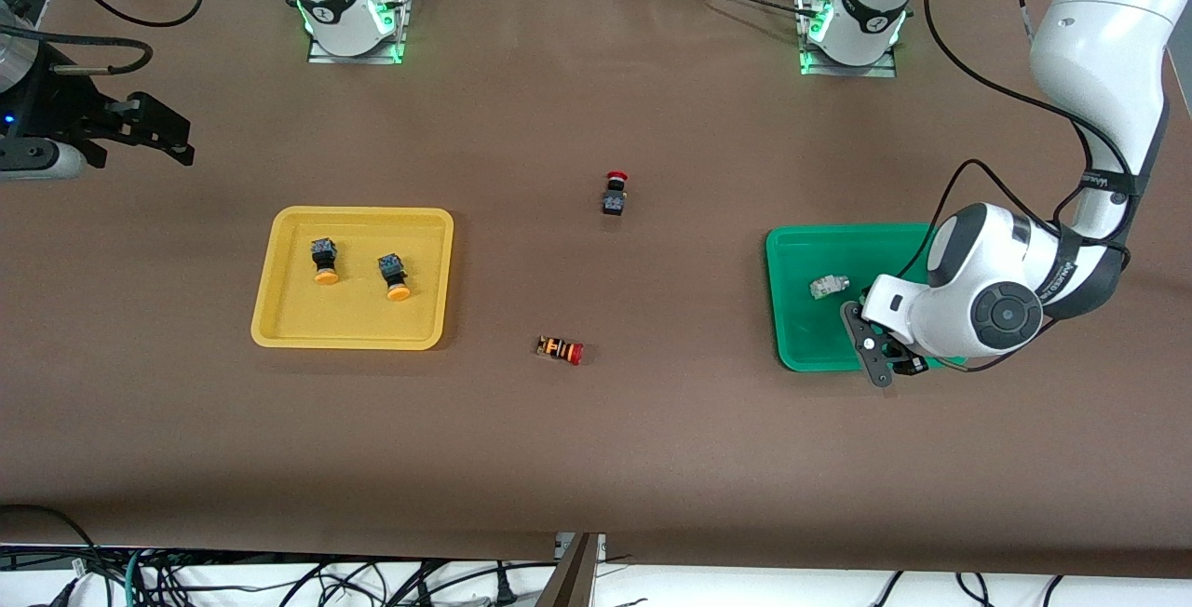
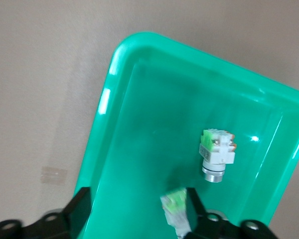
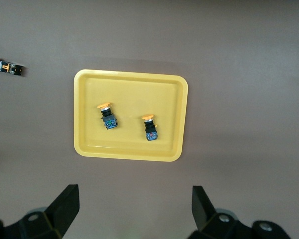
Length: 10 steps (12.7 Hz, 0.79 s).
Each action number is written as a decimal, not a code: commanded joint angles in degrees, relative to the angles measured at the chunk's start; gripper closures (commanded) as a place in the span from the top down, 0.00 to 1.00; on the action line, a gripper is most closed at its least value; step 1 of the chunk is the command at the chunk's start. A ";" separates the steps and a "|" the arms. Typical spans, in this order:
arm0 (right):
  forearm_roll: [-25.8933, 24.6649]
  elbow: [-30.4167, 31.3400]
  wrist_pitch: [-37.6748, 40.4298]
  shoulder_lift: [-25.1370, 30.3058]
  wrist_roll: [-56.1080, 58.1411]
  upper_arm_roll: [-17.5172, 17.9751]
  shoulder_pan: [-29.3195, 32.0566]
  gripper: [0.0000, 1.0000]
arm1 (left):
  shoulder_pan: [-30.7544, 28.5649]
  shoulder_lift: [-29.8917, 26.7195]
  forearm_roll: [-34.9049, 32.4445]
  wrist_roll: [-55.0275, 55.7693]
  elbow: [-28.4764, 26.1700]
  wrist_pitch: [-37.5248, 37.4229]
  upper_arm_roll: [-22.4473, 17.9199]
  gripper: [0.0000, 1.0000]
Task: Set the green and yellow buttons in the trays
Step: 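Carry the white button into the green tray while the right gripper withdraws, then open the left gripper and lift it away from the green tray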
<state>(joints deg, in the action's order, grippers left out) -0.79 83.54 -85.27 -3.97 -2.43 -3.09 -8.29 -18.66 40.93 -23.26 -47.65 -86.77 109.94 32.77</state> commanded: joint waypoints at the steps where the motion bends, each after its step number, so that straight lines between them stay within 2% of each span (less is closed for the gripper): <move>1: 0.78 0.75 1.77 0.72 -0.03 1.25 1.86 1.00 | 0.29 -7.42 4.34 9.54 -0.07 -5.43 0.19 1.00; 5: 0.62 -0.66 2.57 -1.04 0.67 0.89 1.34 1.00 | 0.73 -17.61 6.30 40.45 0.81 -17.09 4.05 1.00; 7: 0.79 -0.66 2.48 -1.39 0.76 0.89 1.34 1.00 | 1.25 -25.41 7.78 51.14 0.81 -19.32 2.84 1.00; 8: 0.79 -0.74 2.31 -1.47 0.76 0.98 1.25 1.00 | 4.21 -28.94 9.27 52.91 0.46 -19.33 -2.04 1.00; 10: 0.61 -0.74 2.39 -1.65 0.76 1.07 1.17 1.00 | 14.22 -35.72 16.81 53.54 -0.77 -19.15 -18.89 1.00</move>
<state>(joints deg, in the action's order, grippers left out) -0.61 83.82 -83.68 -5.29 -2.36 -2.61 -7.62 -11.55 11.86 -11.72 4.66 -84.84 90.86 26.56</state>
